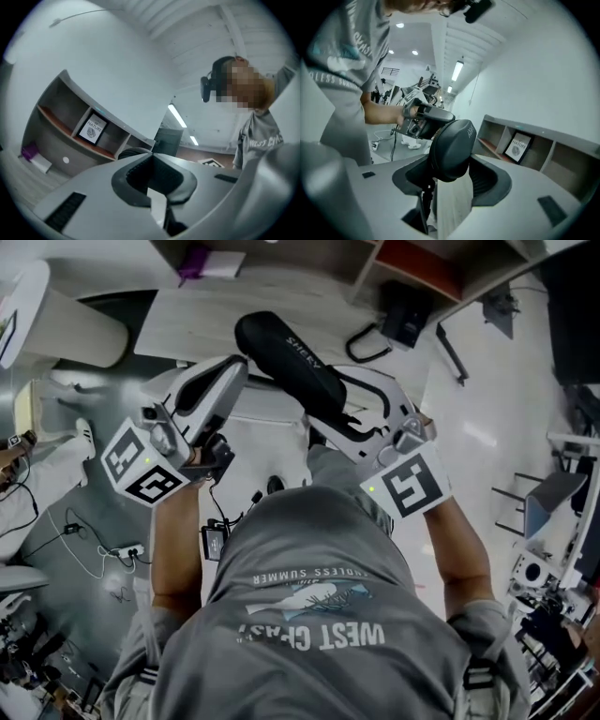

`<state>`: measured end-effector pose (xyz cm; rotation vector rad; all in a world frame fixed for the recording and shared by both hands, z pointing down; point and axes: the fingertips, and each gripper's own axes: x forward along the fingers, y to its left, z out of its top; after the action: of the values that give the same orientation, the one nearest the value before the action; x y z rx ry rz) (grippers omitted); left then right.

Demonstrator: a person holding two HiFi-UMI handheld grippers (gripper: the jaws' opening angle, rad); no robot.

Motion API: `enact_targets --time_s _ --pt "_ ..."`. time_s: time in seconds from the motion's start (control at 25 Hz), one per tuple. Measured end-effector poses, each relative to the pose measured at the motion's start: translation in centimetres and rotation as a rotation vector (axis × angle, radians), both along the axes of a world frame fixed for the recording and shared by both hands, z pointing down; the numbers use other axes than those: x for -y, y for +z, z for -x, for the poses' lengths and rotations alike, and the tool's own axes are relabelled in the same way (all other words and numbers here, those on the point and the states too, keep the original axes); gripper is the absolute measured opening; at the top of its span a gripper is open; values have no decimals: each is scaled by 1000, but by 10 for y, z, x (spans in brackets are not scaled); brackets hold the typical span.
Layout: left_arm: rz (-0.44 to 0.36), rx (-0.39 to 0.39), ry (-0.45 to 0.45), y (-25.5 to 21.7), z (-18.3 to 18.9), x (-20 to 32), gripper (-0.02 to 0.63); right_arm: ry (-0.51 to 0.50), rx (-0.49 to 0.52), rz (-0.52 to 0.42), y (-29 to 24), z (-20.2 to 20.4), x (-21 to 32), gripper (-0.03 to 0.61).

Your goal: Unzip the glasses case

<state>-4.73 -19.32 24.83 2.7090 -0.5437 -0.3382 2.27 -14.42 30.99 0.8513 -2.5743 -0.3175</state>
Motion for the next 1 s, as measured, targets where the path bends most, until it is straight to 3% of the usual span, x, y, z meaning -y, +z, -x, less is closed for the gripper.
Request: enact_targets --time_s 0.16,0.28,0.4,1.0 --pt "-133 209 -17 4 -5 -4 -2 -27 63 221 -1 2 -2 255" --pt "-170 280 41 6 -15 -15 -2 -30 77 353 2 2 -2 253" --pt "-168 300 107 12 -34 -28 0 -36 40 393 6 -1 3 253" --pt "-38 255 224 45 -77 -41 0 -88 -63 432 37 -13 16 249"
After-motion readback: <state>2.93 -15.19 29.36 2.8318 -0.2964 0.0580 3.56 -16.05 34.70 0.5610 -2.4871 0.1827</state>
